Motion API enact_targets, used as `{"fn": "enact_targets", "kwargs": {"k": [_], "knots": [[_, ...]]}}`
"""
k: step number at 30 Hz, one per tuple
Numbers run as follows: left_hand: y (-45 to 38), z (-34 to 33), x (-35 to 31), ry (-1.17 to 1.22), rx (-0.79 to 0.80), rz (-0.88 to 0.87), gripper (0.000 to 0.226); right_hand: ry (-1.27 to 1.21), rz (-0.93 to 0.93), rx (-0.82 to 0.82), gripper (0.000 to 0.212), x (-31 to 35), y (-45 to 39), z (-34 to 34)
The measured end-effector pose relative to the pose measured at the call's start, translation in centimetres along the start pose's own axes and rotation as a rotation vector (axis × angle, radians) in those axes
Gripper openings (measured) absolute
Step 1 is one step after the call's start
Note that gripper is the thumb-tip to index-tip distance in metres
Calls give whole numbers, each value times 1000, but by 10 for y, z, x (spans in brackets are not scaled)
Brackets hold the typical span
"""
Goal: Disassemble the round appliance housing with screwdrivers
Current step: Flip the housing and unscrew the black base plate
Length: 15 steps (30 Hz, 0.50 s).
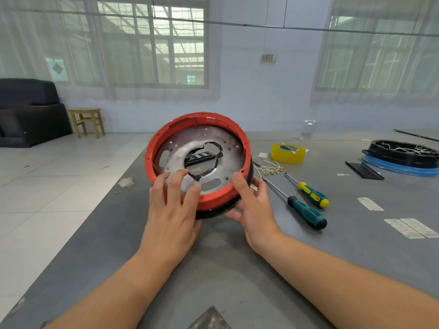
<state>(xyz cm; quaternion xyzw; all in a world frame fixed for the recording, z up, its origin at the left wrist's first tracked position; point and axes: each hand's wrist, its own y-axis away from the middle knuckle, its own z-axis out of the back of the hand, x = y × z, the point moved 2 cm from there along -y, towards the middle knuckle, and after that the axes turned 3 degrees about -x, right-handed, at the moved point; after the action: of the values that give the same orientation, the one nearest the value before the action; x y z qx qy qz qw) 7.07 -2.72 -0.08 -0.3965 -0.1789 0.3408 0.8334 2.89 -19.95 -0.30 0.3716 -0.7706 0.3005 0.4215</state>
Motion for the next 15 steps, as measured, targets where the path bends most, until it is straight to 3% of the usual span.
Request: {"fn": "enact_targets", "kwargs": {"k": [4, 8, 10, 15], "knots": [[0, 0, 9, 270, -122, 189, 65, 45, 71, 168, 59, -3, -2, -8], [2, 4, 16, 708, -238, 419, 87, 150, -10, 120, 50, -9, -8, -11], [3, 7, 17, 897, -246, 538, 81, 233, -41, 64, 35, -13, -13, -6], [7, 5, 23, 1298, -315, 711, 58, 299, -109, 11, 62, -13, -21, -2]]}}
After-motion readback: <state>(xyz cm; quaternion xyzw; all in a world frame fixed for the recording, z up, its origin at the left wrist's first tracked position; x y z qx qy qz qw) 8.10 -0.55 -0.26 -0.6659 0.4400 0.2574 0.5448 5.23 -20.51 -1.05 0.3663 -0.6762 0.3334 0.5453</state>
